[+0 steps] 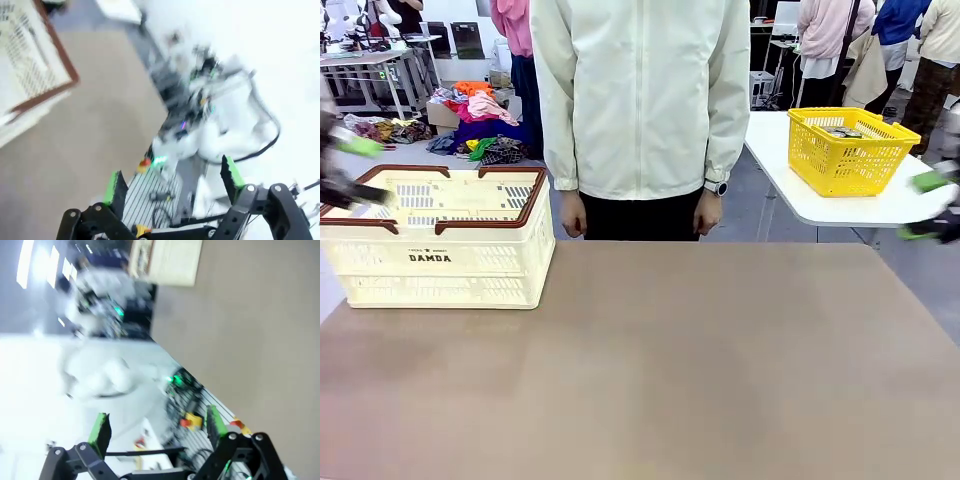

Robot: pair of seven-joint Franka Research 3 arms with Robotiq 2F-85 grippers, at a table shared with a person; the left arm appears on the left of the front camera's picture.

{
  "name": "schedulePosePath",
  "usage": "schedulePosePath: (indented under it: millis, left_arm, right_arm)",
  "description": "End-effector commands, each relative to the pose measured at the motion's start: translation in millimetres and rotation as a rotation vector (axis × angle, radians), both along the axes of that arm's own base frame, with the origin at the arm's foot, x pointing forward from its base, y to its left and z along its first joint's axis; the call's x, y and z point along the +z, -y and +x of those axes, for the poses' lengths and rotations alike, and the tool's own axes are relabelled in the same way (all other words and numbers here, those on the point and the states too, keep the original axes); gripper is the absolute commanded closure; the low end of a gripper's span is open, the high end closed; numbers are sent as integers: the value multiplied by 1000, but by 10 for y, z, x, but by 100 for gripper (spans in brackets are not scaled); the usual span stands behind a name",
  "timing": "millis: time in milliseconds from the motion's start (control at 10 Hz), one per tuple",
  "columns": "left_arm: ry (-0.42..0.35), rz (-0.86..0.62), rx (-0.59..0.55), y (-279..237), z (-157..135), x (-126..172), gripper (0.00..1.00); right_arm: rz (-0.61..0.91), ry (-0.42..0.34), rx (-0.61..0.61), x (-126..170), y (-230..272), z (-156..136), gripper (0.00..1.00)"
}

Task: Place the drinks into the Shopping basket.
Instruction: Pick up one drink and place it into the Shopping basket.

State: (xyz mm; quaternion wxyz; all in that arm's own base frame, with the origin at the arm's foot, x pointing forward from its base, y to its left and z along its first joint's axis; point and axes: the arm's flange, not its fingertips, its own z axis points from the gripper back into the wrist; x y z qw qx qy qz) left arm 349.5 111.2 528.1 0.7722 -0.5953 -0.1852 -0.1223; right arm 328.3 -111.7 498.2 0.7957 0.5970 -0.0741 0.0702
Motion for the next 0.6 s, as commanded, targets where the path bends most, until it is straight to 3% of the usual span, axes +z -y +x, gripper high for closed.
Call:
schedulePosePath:
  millis: [0, 200, 300, 400, 500]
  left_arm:
    - [72, -410, 204, -1022, 26, -580, 0]
    - [43, -463, 344, -1423, -281, -1051, 0]
    - [81, -452, 348, -1430, -349, -1135, 0]
    - [17, -396, 344, -1429, -266, -1096, 0]
    - [3, -329, 373, -1383, -146, -1019, 0]
  right_arm:
    - [267, -52, -295, -425, 847, 15, 0]
    - [371, -75, -462, -777, 1485, -215, 0]
    - [376, -47, -510, -907, 1656, -261, 0]
    - [370, -13, -552, -965, 1682, -255, 0]
    - [340, 31, -559, -981, 1610, -212, 0]
